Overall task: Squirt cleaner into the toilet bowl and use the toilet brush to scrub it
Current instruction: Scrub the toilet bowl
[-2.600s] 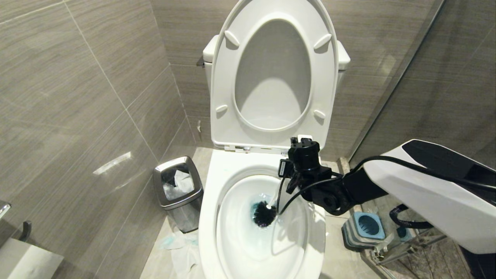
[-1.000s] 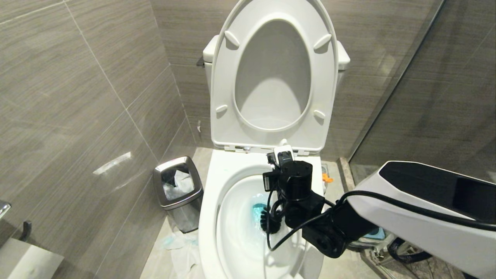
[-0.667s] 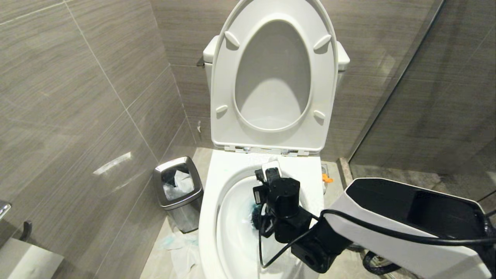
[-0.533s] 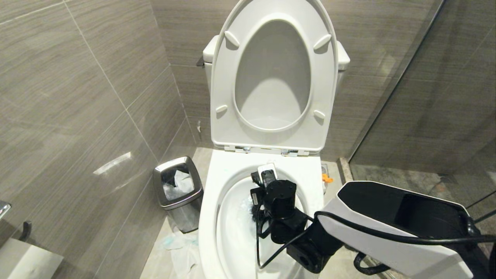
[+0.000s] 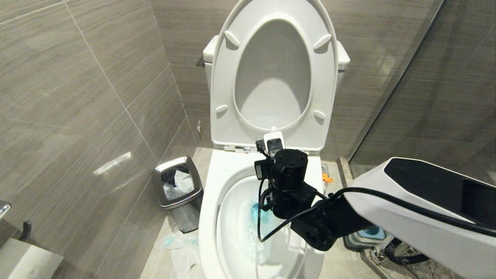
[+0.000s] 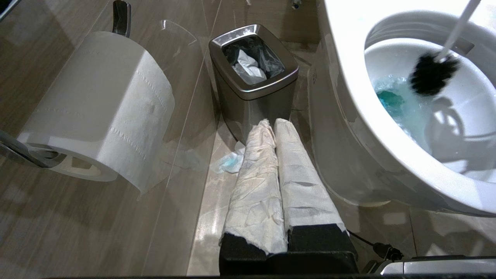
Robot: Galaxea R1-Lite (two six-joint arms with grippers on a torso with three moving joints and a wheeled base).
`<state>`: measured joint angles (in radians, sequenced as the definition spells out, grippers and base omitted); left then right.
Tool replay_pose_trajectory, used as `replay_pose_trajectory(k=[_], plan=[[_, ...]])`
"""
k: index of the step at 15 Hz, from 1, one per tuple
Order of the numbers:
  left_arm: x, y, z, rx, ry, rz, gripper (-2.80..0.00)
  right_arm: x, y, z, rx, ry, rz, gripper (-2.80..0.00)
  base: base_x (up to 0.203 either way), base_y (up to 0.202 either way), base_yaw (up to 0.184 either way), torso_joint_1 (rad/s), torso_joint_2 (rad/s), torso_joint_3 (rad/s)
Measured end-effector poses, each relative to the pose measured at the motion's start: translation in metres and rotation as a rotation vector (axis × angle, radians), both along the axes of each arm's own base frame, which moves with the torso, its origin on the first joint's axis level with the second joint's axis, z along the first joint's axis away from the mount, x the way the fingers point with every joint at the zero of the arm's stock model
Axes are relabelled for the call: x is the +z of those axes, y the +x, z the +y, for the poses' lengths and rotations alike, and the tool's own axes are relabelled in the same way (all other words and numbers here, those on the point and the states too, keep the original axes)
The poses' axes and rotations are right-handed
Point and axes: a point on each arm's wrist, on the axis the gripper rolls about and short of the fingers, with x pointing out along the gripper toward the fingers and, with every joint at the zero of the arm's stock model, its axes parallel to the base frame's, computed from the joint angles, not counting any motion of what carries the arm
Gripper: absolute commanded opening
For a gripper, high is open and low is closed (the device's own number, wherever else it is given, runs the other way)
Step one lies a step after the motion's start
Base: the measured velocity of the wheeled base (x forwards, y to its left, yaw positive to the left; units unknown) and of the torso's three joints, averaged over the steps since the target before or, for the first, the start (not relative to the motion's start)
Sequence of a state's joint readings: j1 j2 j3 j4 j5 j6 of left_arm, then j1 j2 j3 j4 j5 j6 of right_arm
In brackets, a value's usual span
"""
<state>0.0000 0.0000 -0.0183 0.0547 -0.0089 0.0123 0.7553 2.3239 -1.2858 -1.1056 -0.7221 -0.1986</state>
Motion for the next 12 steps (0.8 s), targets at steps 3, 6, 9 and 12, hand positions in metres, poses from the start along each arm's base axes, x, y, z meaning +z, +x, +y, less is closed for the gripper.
replay_pose_trajectory(k=[3, 6, 9, 12], plan=[[0.0, 0.0, 0.0, 0.0, 0.0, 0.0, -2.8, 0.035, 0.001, 0.001, -0.006, 0.033, -0.048, -2.8, 0.0, 0.0, 0.0, 0.0, 0.0, 0.0], [0.0, 0.0, 0.0, 0.0, 0.0, 0.0, -2.8, 0.05, 0.009, 0.002, -0.018, 0.031, -0.078, -2.8, 0.0, 0.0, 0.0, 0.0, 0.0, 0.0], [0.0, 0.0, 0.0, 0.001, 0.0, 0.0, -2.8, 0.045, 0.017, 0.007, -0.021, 0.028, -0.079, -2.8, 0.0, 0.0, 0.0, 0.0, 0.0, 0.0], [0.0, 0.0, 0.0, 0.0, 0.0, 0.0, -2.8, 0.036, 0.01, 0.018, 0.002, 0.02, -0.063, -2.8, 0.0, 0.0, 0.0, 0.0, 0.0, 0.0]])
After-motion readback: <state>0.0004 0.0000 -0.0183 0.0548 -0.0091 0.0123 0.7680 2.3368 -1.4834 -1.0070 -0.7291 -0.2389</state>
